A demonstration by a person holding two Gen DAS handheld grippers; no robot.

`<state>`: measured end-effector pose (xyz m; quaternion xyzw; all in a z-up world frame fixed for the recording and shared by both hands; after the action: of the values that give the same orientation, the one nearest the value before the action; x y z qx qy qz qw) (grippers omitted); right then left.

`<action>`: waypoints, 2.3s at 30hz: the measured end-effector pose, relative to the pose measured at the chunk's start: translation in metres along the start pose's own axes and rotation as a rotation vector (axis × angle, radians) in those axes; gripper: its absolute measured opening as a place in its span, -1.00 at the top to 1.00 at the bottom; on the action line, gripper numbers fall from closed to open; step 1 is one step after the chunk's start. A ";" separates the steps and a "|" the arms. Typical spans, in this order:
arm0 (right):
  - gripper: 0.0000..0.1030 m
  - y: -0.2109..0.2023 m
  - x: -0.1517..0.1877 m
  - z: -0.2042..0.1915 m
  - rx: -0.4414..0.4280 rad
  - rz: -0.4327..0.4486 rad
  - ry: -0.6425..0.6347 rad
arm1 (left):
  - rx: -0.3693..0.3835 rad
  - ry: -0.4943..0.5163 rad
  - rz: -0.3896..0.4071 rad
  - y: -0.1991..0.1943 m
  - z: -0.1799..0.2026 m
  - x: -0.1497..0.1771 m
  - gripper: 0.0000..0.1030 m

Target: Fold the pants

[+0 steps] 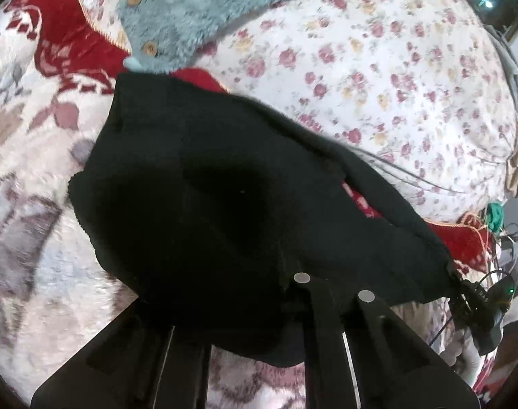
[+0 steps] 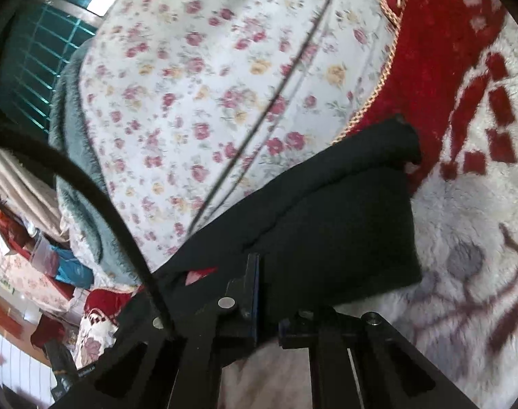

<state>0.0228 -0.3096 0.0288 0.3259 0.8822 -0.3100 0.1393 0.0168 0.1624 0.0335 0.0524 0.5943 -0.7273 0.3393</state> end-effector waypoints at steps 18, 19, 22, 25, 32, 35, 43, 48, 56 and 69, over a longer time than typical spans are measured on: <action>0.87 -0.058 0.123 -0.066 -0.108 -0.171 -0.032 | -0.087 0.062 0.035 -0.088 -0.093 0.030 0.84; 0.87 -0.056 0.130 -0.065 -0.112 -0.183 -0.024 | -0.098 0.056 0.028 -0.085 -0.098 0.033 0.84; 0.87 -0.043 0.146 -0.055 -0.074 -0.218 -0.010 | -0.137 0.077 0.009 -0.070 -0.102 0.044 0.82; 0.87 -0.039 0.147 -0.042 -0.097 -0.236 0.044 | -0.176 0.110 0.018 -0.063 -0.099 0.053 0.70; 0.19 -0.075 0.127 -0.040 -0.071 -0.224 -0.001 | -0.191 0.099 0.018 -0.088 -0.107 0.050 0.30; 0.19 -0.097 0.117 -0.029 -0.055 -0.187 0.012 | -0.243 0.129 0.068 -0.109 -0.104 0.055 0.29; 0.18 -0.125 0.088 -0.003 -0.013 -0.089 0.055 | -0.267 0.209 0.181 -0.151 -0.076 0.056 0.29; 0.18 -0.116 0.073 0.001 0.011 -0.091 0.044 | -0.286 0.218 0.228 -0.170 -0.066 0.057 0.29; 0.18 -0.099 0.062 0.009 0.043 -0.078 0.076 | -0.306 0.211 0.263 -0.191 -0.070 0.053 0.21; 0.17 -0.057 0.069 -0.033 -0.230 -0.167 0.037 | 0.140 0.479 0.066 -0.102 0.120 0.073 0.11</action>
<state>-0.0683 -0.2888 0.0497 0.2390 0.9384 -0.2112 0.1330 -0.0557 0.0292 0.1177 0.2658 0.6038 -0.7222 0.2079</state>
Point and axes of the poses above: each gripper's, at about its wrist camera, not at the fingertips, and y roughly the way its jaws point, z to its right, x to its underside, the point moved 1 cm from there along y, roughly the way its jaws point, and after that the axes turned 8 degrees about -x, right-handed, at the moved point
